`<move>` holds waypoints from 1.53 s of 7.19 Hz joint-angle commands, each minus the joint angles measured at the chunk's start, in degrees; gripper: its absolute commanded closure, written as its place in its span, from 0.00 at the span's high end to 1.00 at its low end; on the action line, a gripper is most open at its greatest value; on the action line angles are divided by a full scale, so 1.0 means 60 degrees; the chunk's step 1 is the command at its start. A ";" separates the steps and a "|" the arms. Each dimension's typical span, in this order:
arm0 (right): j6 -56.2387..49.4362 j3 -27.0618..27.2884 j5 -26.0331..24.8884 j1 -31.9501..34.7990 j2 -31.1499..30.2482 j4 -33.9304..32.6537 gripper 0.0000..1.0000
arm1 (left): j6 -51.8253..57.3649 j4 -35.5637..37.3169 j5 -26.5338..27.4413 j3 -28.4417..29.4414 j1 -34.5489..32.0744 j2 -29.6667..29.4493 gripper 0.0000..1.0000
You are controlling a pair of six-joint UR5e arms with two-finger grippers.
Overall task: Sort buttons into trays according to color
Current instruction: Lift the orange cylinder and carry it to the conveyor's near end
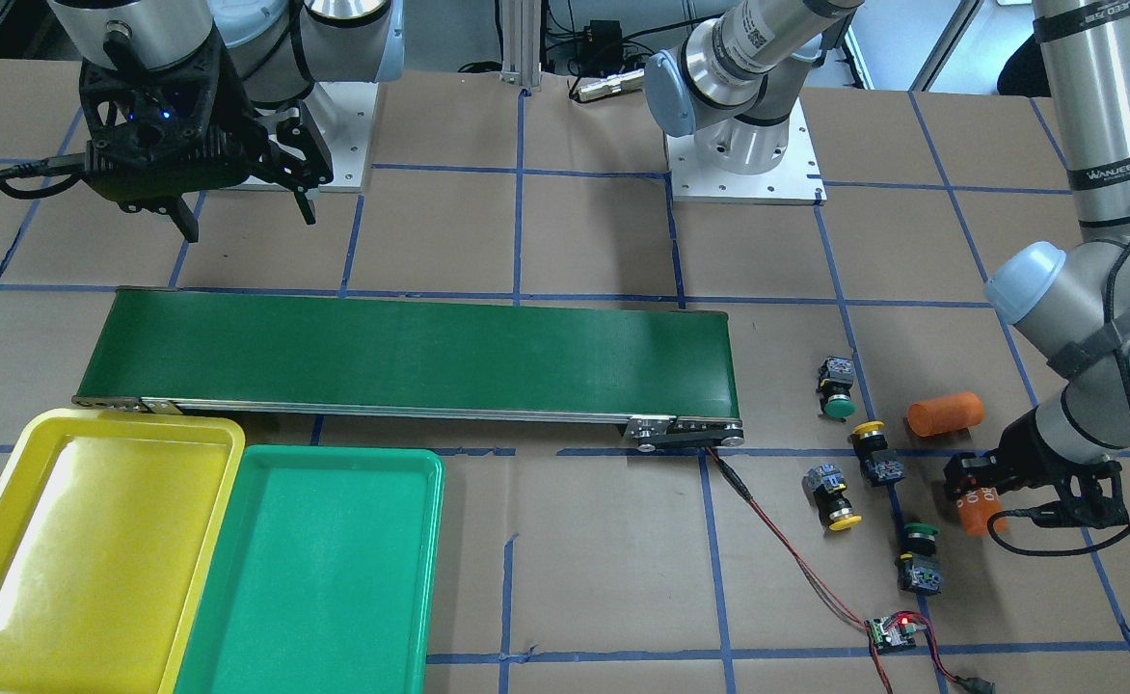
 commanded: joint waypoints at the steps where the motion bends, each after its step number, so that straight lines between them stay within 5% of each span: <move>1: 0.0000 0.0000 0.0000 0.0000 0.0000 0.0000 1.00 | 0.0711 -0.0539 -0.0032 -0.0122 -0.0601 0.0907 0.00; 3: 0.0000 0.0000 0.0000 0.0000 0.0000 0.0000 1.00 | 0.2943 -0.1623 -0.0032 -0.0341 -0.0954 0.1903 0.00; 6: 0.0000 0.0000 0.0000 0.0000 0.0000 0.0000 1.00 | 0.5455 -0.1628 -0.0047 -0.1906 -0.1729 0.2858 0.00; 11: 0.0000 0.0000 0.0000 0.0000 0.0000 0.0000 1.00 | 0.7803 -0.1642 0.0290 -0.2391 -0.3777 0.3694 0.00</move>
